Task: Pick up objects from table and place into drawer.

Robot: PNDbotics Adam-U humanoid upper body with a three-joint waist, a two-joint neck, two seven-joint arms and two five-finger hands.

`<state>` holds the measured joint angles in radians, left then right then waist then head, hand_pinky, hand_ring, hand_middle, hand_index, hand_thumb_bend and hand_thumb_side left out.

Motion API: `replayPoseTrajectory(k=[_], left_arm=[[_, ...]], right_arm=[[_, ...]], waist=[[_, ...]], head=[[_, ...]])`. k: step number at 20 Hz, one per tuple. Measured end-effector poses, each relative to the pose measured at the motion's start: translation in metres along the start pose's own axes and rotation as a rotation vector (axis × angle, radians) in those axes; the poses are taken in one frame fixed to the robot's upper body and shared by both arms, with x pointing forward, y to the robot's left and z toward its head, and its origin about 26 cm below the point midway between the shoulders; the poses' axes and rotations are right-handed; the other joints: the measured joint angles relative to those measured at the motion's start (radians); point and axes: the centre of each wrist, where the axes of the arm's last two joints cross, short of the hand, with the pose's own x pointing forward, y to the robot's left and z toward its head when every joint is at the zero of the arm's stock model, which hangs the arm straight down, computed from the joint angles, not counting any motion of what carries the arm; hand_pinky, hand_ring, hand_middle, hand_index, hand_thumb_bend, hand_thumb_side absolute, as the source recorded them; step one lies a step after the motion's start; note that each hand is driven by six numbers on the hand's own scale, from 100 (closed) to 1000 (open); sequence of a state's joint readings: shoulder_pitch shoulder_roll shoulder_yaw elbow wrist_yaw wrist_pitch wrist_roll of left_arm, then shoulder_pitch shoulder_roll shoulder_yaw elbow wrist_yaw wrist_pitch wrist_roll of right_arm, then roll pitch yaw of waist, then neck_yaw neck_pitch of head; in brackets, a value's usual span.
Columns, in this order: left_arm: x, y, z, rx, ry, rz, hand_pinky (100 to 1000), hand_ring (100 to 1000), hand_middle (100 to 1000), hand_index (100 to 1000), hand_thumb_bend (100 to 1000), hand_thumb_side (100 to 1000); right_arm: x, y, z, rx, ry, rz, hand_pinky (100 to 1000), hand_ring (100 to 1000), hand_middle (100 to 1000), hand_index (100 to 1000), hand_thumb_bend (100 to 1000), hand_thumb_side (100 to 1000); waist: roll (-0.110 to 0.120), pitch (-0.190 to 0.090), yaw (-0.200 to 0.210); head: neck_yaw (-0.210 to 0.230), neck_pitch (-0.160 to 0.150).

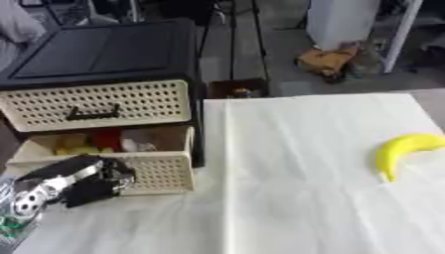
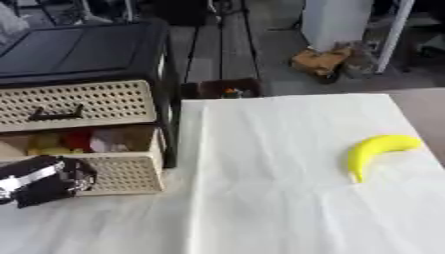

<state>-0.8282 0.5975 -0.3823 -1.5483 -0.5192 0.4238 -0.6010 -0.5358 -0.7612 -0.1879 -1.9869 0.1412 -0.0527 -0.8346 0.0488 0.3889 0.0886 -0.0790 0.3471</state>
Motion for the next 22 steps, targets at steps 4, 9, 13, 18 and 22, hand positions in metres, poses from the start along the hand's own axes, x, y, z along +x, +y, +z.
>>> replayPoseTrajectory(k=[4, 9, 13, 18, 22], left_arm=[[-0.001, 0.001, -0.004, -0.002, -0.020, 0.020, 100, 181, 798, 1000, 100, 1000], [-0.003, 0.005, -0.007, 0.014, -0.010, 0.019, 100, 185, 808, 1000, 100, 1000], [-0.007, 0.008, -0.012, 0.038, 0.011, 0.014, 100, 188, 811, 1000, 100, 998], [-0.011, 0.010, -0.016, 0.069, 0.027, 0.006, 100, 188, 812, 1000, 100, 996], [-0.012, 0.011, -0.018, 0.080, 0.029, 0.008, 100, 187, 814, 1000, 100, 996]], right_arm=[[0.000, 0.000, 0.000, -0.002, 0.003, 0.000, 698, 679, 505, 656, 100, 826], [0.000, 0.000, 0.000, -0.002, 0.004, -0.001, 698, 678, 504, 655, 100, 826], [0.000, 0.000, 0.000, 0.000, 0.007, -0.001, 698, 678, 504, 655, 100, 825], [0.000, 0.000, 0.000, 0.001, 0.009, -0.001, 698, 677, 504, 655, 100, 826], [0.000, 0.000, 0.000, 0.001, 0.011, -0.002, 698, 677, 503, 655, 100, 827]], waist=[[0.002, 0.000, -0.003], [0.005, 0.000, -0.009], [0.006, 0.001, -0.013], [0.007, 0.004, -0.015], [0.008, 0.005, -0.016]], head=[[0.002, -0.001], [0.003, -0.003], [0.004, -0.007], [0.006, -0.008], [0.006, -0.008]])
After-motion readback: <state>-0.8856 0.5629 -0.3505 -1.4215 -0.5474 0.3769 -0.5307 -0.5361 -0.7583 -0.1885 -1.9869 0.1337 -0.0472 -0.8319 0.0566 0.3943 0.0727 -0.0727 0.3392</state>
